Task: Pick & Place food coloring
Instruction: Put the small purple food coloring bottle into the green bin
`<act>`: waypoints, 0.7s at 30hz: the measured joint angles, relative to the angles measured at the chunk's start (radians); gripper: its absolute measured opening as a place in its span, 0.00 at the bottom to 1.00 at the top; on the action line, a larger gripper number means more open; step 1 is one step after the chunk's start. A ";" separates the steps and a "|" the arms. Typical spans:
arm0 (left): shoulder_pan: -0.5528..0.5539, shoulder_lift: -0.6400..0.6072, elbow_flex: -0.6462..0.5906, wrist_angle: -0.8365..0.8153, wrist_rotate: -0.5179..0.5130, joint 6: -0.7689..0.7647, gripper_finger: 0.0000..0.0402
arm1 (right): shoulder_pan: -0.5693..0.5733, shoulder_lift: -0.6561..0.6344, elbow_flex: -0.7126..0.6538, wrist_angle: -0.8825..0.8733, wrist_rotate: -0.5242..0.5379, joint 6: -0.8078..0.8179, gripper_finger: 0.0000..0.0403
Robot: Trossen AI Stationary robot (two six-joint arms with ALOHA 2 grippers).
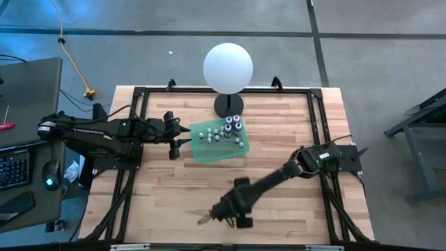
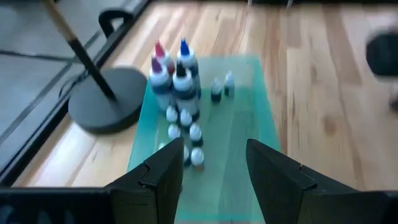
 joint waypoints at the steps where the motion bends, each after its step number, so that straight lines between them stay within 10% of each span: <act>1: 0.000 -0.006 0.000 -0.022 0.000 0.000 0.42 | -0.016 -0.006 0.000 -0.030 0.003 0.000 0.18; 21: 0.000 -0.079 0.000 -0.313 -0.170 -0.004 0.42 | -0.537 -0.159 0.000 -0.036 0.131 -0.300 0.13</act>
